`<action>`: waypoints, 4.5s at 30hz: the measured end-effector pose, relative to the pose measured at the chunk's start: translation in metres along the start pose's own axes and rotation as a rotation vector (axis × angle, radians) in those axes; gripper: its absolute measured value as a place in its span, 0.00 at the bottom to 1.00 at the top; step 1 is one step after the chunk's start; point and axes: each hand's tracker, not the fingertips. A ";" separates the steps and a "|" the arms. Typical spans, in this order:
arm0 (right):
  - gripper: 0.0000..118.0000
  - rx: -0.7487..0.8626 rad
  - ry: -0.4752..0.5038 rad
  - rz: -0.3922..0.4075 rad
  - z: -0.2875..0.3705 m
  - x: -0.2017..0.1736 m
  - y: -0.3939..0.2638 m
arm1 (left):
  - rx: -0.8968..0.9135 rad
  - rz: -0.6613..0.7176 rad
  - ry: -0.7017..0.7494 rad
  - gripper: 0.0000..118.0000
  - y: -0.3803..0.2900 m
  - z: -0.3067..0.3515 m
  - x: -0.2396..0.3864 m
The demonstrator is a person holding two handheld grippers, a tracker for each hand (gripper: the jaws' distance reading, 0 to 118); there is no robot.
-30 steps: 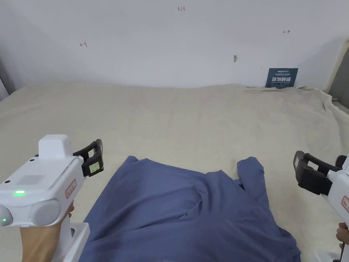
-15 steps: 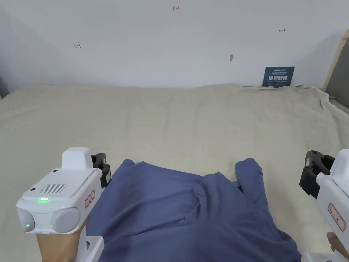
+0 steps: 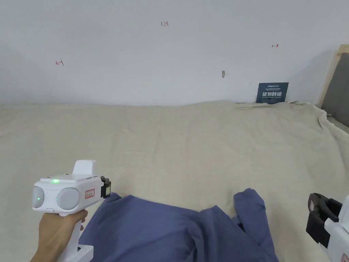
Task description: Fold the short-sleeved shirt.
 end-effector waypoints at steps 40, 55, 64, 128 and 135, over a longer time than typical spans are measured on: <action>0.63 -0.399 0.027 -0.015 -0.187 0.006 -0.034 | -0.179 0.015 -0.014 0.02 -0.007 -0.058 -0.005; 0.51 -0.672 0.044 -0.061 -0.253 -0.018 -0.100 | -0.166 0.034 -0.034 0.02 -0.009 -0.054 -0.011; 0.03 -0.598 0.078 -0.068 -0.230 -0.012 -0.088 | -0.156 0.064 -0.019 0.02 -0.014 -0.050 -0.018; 0.03 0.058 0.234 -0.017 -0.185 -0.032 0.234 | 0.352 0.043 0.168 0.01 0.193 0.106 -0.064; 0.03 -0.079 0.265 -0.059 -0.169 -0.015 0.132 | 0.243 0.084 0.135 0.01 0.096 0.090 -0.069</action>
